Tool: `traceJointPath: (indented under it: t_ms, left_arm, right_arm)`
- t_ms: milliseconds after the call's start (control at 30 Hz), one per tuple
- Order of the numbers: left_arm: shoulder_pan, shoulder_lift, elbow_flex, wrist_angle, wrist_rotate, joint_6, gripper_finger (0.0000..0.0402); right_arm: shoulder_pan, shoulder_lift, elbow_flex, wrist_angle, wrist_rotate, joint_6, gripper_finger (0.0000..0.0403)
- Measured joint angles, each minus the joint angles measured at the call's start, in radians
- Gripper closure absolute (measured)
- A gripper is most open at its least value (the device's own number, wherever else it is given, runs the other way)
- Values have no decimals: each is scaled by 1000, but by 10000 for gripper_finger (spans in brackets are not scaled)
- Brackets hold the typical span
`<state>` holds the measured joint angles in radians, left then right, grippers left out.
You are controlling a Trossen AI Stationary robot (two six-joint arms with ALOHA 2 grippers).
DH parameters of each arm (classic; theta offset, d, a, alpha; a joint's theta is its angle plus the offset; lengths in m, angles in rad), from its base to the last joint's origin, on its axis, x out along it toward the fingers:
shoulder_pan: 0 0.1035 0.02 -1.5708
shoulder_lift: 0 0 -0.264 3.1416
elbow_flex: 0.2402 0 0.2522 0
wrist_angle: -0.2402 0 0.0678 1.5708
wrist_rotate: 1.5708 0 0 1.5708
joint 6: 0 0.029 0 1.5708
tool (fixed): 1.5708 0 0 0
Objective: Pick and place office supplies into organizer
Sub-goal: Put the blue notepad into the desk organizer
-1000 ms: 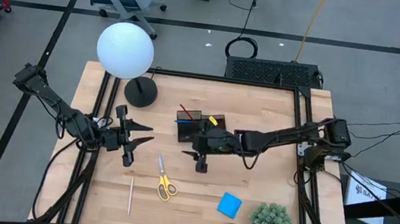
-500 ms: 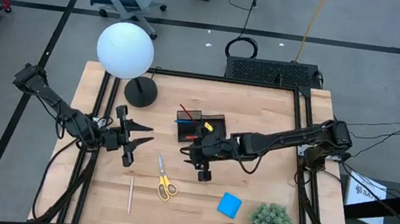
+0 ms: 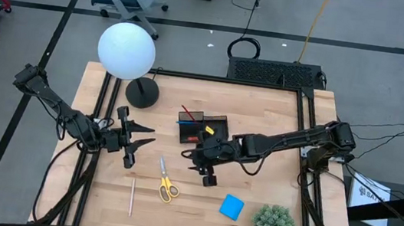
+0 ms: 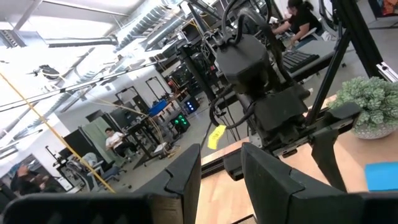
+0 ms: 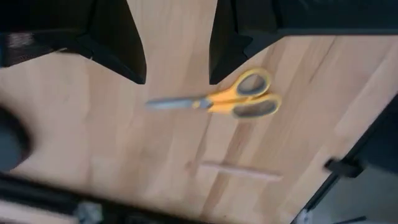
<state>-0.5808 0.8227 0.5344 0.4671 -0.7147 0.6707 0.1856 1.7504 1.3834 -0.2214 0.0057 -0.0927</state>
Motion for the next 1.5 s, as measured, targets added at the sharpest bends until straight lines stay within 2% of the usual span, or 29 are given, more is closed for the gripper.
traceJointPath:
  t_ms: [167, 467, 800, 1100, 1300, 1500]
  left_arm:
    - [0, 0, 0, 0, 0, -9, 277]
    - [0, 0, 0, -1, 0, -10, 277]
    - [0, 0, 0, -2, 0, -11, 277]
    - [0, 0, 0, -2, 0, -14, 277]
    - [0, 0, 0, -3, 0, -14, 277]
    - [0, 0, 0, -8, 0, -14, 277]
  right_arm:
    - [23, 0, 0, -127, -34, 17, 238]
    - [81, -2, 0, -350, -45, 217, 239]
    - [145, -3, 0, -445, -221, 341, 242]
    - [199, -3, 0, -685, -220, 549, 243]
    - [222, -4, -70, -636, -247, 683, 243]
    - [222, -4, -231, -434, -328, 767, 243]
